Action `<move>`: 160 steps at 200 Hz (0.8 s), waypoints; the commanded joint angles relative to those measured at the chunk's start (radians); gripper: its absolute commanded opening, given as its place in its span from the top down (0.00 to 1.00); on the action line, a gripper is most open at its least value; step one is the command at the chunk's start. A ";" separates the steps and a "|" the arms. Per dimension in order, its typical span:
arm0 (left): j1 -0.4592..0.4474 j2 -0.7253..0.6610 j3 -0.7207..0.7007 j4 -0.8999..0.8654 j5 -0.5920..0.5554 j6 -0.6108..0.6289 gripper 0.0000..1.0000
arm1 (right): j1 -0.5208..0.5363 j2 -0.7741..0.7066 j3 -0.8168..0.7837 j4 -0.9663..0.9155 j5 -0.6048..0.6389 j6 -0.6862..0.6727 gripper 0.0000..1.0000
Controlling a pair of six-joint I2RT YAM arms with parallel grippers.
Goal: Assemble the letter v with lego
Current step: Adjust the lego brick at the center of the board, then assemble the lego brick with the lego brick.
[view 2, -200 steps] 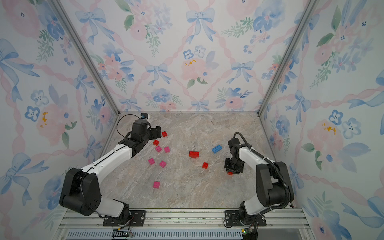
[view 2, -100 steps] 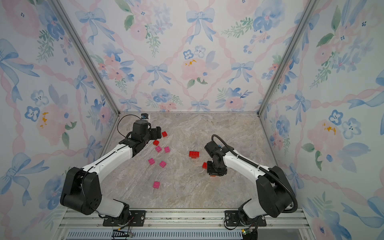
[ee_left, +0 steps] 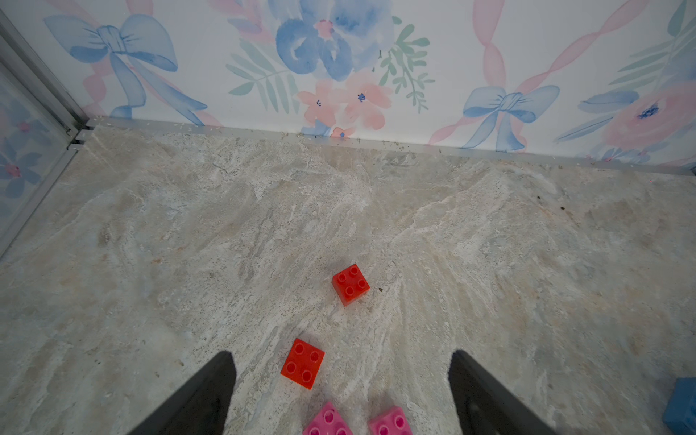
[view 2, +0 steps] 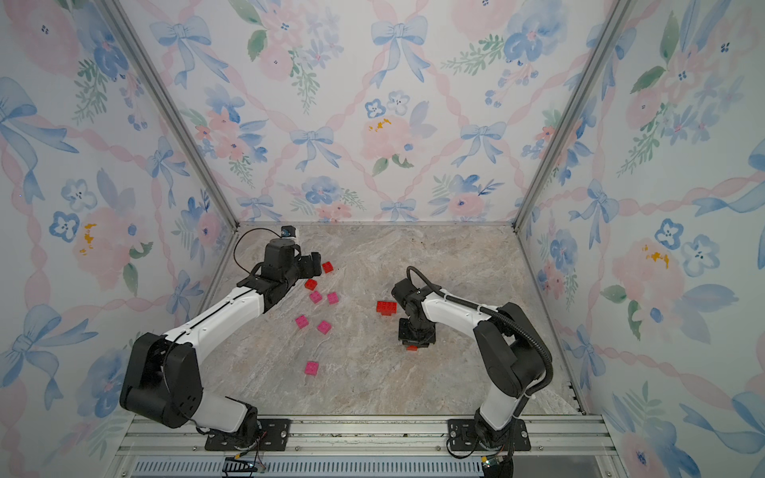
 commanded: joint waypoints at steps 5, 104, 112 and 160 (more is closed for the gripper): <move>-0.007 -0.001 -0.006 -0.015 -0.006 0.018 0.09 | -0.045 0.039 0.019 -0.006 0.072 -0.043 0.83; -0.012 0.002 -0.005 -0.016 0.011 0.008 0.09 | -0.123 -0.097 0.043 -0.048 0.057 -0.218 0.85; -0.012 0.000 -0.006 -0.015 0.009 0.011 0.09 | -0.121 -0.092 0.057 -0.046 0.045 -0.220 0.85; -0.013 -0.001 -0.004 -0.017 0.009 0.012 0.09 | -0.103 -0.029 0.118 -0.036 0.005 -0.237 0.86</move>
